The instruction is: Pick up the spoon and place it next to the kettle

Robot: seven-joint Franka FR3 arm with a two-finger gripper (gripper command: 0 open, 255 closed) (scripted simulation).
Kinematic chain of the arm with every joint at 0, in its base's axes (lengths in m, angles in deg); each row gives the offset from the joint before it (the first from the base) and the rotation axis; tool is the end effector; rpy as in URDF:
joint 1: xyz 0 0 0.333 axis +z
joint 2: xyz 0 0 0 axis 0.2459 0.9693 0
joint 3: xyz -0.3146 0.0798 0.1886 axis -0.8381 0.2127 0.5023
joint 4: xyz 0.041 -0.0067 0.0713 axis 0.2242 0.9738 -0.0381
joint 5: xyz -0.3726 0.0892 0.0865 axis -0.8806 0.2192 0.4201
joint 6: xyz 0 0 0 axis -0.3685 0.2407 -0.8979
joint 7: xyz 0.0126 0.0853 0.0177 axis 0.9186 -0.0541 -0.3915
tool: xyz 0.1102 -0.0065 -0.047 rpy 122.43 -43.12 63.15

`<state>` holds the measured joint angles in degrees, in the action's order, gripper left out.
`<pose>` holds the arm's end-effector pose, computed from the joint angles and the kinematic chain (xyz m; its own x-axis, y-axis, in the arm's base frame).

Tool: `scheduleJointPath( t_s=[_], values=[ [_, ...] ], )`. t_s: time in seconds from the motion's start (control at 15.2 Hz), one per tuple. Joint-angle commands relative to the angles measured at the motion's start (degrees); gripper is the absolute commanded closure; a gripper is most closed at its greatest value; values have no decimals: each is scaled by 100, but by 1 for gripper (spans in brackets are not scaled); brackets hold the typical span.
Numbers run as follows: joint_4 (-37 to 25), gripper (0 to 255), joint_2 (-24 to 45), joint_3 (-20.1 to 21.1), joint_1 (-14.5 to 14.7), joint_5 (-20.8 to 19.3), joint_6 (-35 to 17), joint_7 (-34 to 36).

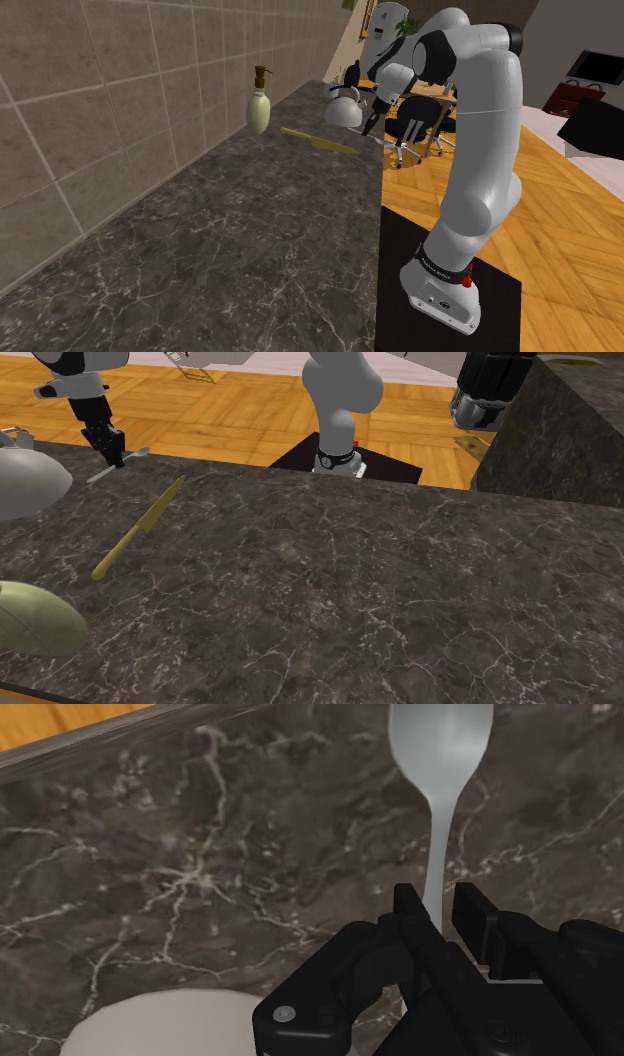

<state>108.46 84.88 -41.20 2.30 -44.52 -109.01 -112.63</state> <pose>0.4795 -0.4529 0.3876 0.9592 0.1750 0.2218 0.2052 -0.9712 -0.1209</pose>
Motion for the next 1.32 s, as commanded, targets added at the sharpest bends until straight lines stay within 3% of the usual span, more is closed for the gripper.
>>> scheduleJointPath(
  t_s=[0.0, 0.2, 0.26, 0.59, 0.86, 1.25],
  values=[
    [-1, 255, 4, 1, -2, 3, -3, -3],
    [0, 255, 3, 1, -2, 3, -2, -3],
    [0, 0, 3, 1, -2, 3, -2, -3],
    [0, 0, 3, 1, -2, 3, -2, -3],
    [-269, 0, -328, -189, 4, -325, 513, 188],
    [-269, 0, -328, -189, 4, -325, 513, 189]
  ],
)
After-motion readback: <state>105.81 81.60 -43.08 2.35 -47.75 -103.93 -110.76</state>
